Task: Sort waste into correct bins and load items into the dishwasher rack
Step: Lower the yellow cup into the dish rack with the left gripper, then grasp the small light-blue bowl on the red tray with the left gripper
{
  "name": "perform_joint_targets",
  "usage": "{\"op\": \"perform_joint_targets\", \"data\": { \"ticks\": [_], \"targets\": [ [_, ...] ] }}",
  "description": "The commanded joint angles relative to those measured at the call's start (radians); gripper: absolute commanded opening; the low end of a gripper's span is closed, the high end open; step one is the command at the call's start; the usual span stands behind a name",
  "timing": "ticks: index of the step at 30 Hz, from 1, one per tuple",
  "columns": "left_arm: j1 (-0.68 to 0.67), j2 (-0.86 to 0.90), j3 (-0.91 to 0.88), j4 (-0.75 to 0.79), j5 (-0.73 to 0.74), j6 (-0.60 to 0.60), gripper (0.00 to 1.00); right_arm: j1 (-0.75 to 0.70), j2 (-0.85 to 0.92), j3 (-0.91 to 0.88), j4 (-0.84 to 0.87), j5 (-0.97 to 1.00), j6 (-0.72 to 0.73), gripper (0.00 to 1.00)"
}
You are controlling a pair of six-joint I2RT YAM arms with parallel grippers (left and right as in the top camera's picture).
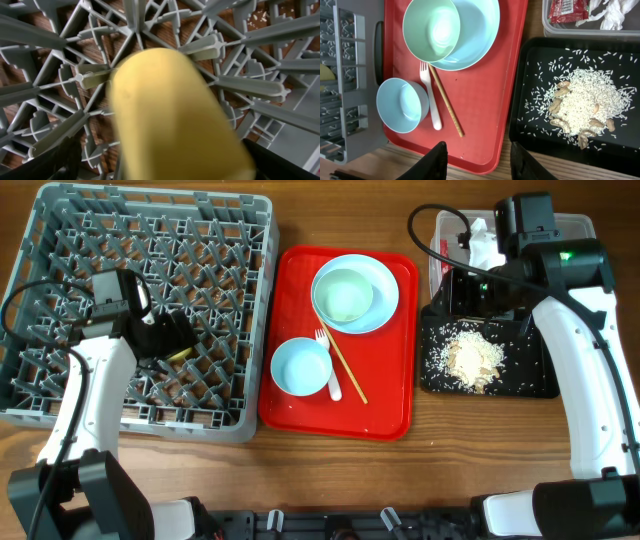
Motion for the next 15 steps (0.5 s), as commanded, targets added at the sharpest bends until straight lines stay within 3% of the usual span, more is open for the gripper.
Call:
{"op": "perform_joint_targets", "data": {
  "ticks": [1,8,15],
  "targets": [
    [0.004,-0.031,0.063,-0.007,0.008,0.006,1.00,-0.003,-0.009,0.016,-0.002,0.017,-0.021,0.42],
    [-0.092,-0.181,0.112,-0.006,0.097,0.002,1.00,-0.005,-0.009,0.016,-0.006,0.065,-0.018,0.47],
    [-0.393,-0.218,0.112,-0.019,0.097,-0.002,1.00,-0.054,-0.009,0.016,-0.015,0.080,0.008,0.47]
  ]
}}
